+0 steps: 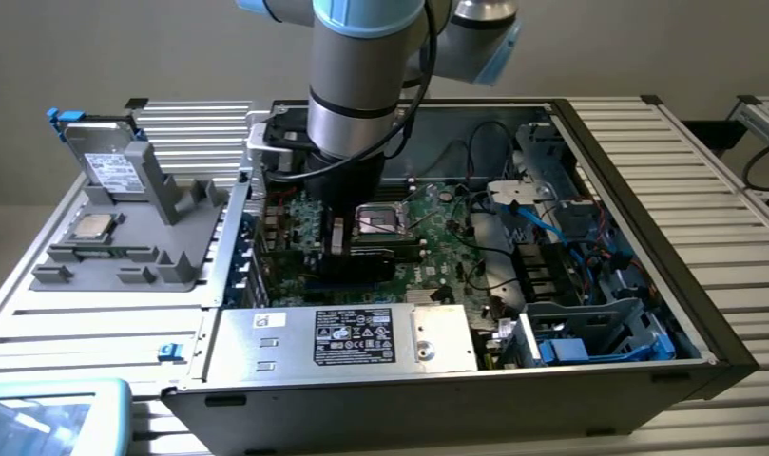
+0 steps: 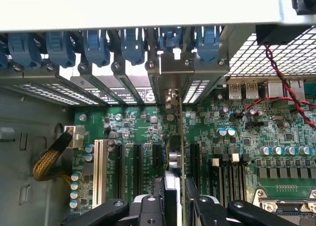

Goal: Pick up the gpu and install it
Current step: 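Insert the gpu into the slot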

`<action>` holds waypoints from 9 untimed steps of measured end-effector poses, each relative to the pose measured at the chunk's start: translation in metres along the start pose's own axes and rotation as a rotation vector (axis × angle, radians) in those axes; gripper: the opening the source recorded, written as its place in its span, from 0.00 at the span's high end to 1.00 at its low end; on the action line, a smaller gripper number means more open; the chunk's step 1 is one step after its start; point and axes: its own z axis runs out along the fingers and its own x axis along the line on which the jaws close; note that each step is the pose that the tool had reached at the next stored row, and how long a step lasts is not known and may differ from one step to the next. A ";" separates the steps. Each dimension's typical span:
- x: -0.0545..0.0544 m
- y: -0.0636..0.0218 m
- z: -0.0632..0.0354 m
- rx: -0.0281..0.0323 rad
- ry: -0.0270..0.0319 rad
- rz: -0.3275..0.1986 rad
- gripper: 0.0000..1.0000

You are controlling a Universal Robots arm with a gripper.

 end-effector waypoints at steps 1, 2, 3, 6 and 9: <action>0.000 0.0000 0.0000 0.0000 0.0000 0.000 0.73; 0.000 0.0000 0.0001 0.0001 -0.0001 0.000 0.73; 0.000 0.0000 0.0001 0.0000 -0.0001 0.000 0.73; 0.000 0.0000 0.0001 0.0001 -0.0002 0.000 0.73; 0.000 0.0000 0.0001 0.0001 -0.0002 0.000 0.73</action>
